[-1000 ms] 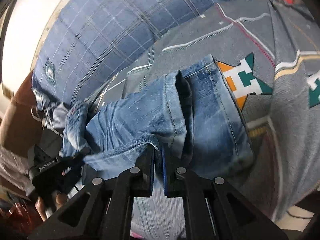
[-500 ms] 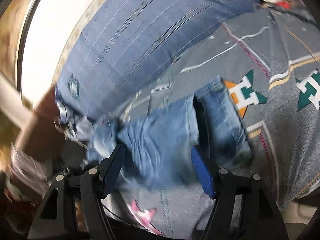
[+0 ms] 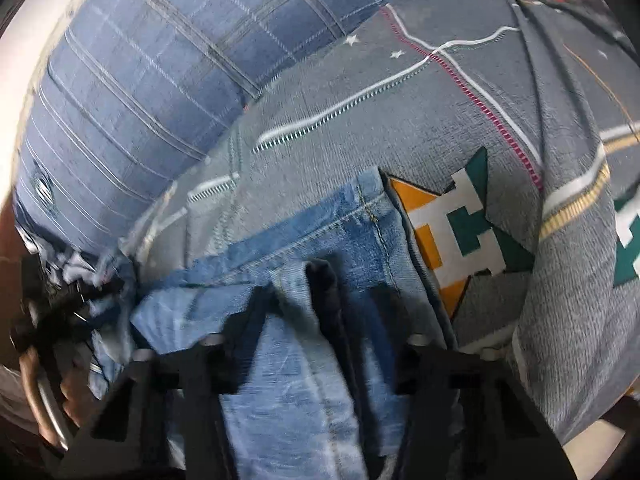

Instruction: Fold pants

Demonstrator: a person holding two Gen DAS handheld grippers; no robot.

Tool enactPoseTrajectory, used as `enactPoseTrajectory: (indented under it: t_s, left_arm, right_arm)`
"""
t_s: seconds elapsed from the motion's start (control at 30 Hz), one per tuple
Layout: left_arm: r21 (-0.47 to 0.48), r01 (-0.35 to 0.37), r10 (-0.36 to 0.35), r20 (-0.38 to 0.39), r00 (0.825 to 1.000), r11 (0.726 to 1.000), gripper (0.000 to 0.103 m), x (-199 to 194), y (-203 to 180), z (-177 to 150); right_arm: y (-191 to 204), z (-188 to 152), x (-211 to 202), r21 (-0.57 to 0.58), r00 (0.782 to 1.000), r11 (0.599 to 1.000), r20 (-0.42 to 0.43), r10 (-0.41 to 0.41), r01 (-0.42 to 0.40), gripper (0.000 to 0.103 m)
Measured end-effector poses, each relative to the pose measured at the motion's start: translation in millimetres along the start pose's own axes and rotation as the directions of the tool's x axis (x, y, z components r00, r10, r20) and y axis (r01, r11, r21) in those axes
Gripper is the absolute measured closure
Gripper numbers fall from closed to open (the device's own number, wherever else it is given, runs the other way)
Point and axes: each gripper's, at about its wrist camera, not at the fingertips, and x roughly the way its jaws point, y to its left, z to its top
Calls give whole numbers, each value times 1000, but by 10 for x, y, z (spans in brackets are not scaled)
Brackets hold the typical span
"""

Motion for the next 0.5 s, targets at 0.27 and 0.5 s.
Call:
enactPoseTrajectory:
  t_s: [0.27, 0.5]
  left_arm:
    - [-50, 148, -144, 80, 986, 988, 99, -212, 237, -144]
    - [-199, 621, -481, 471, 739, 758, 99, -946, 1261, -1192]
  right_arm:
    - [72, -50, -164, -94, 995, 994, 79, -54, 62, 92]
    - [48, 110, -475, -41, 966, 998, 256, -34, 46, 100]
